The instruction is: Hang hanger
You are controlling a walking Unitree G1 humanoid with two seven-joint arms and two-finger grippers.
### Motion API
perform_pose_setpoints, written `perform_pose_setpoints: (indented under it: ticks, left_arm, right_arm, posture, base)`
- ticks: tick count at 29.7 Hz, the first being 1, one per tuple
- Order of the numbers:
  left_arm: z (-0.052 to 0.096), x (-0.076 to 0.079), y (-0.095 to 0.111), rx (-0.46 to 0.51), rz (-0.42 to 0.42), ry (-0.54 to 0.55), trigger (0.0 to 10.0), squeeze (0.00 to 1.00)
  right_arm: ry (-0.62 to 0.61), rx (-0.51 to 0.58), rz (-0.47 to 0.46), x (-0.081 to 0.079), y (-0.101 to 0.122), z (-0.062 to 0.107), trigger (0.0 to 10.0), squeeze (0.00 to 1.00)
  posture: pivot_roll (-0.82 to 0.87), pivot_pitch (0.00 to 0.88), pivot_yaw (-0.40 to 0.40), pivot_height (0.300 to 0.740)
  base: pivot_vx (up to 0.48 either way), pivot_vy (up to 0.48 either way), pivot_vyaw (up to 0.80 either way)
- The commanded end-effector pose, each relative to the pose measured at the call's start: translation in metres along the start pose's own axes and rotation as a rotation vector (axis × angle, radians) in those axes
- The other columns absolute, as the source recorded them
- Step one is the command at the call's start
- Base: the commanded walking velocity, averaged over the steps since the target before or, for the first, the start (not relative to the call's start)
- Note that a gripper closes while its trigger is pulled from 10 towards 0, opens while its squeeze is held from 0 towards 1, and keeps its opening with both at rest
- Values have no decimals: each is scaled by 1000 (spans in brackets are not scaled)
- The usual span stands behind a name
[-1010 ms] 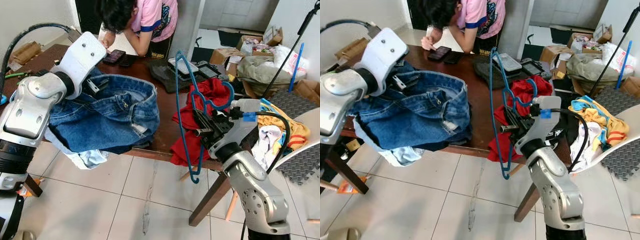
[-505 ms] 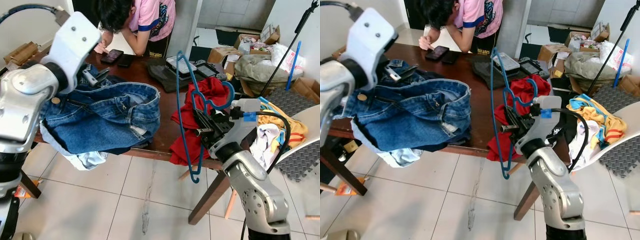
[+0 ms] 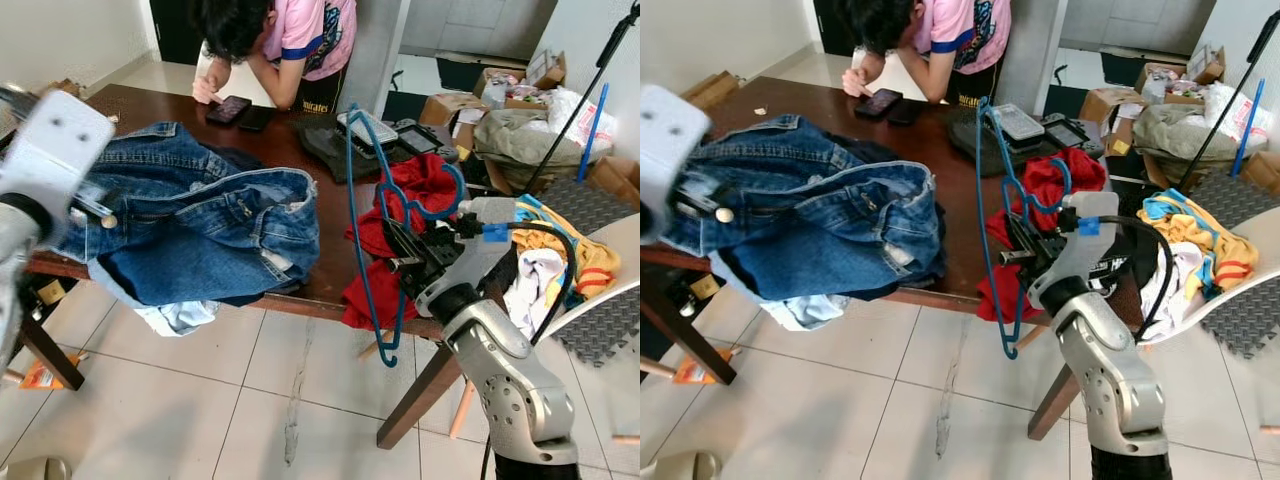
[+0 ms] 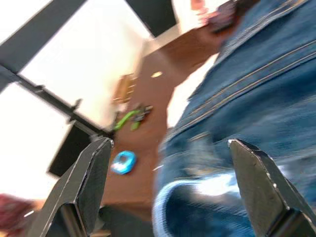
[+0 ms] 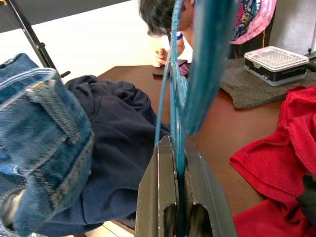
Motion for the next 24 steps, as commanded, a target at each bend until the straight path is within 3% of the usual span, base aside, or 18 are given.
perform_pose_setpoints:
  ticks: [1, 4, 7, 10, 12, 15, 22, 24]
  left_arm:
    - [6, -13, -2, -20, -46, 56, 10000, 0]
    - [19, -27, -9, -41, -96, 118, 10000, 0]
    - [25, -30, -16, -62, -91, 138, 10000, 0]
    - [23, -25, -32, -106, -56, 122, 10000, 0]
    - [21, -24, -42, -126, 10, 116, 10000, 0]
    - [16, -14, -35, -85, 76, 74, 10000, 0]
    - [18, 0, -43, -110, 82, 22, 10000, 0]
    - [19, 18, -42, -98, 106, -61, 10000, 0]
  right_arm:
    - [6, -5, -7, 1, -2, -1, 10000, 0]
    - [13, -6, -12, 0, -3, -2, 10000, 0]
    - [20, -6, -16, -1, -3, -2, 10000, 0]
    - [24, -4, -18, -2, -3, -4, 10000, 0]
    - [27, -3, -15, -2, -2, -5, 10000, 0]
    - [24, -2, -13, -1, -1, -5, 10000, 0]
    - [19, -4, -11, 1, -2, -3, 10000, 0]
    - [20, -5, -10, 1, -2, -2, 10000, 0]
  posture:
    - [146, 118, -75, 740]
    - [152, 119, -79, 740]
    - [152, 119, -79, 740]
    - [161, 118, -86, 740]
    - [159, 116, -87, 740]
    - [152, 114, -87, 740]
    - [138, 112, -81, 740]
    - [140, 112, -83, 740]
  base:
    - [0, 0, 0]
    - [0, 0, 0]
    - [0, 0, 0]
    - [0, 0, 0]
    - [0, 0, 0]
    - [0, 0, 0]
    - [0, 0, 0]
    - [0, 0, 0]
Point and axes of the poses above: a point about 5 cm out from each wrist's last joint towards the gripper, its own z axis pointing back from the gripper into the wrist, its own y axis along the axis of the wrist's last joint, x = y × z, the point moved 5 cm from there along -z, pointing out of the wrist towards the gripper, and after that the axes turned 14 degrees about z, right-handed, at the moved point
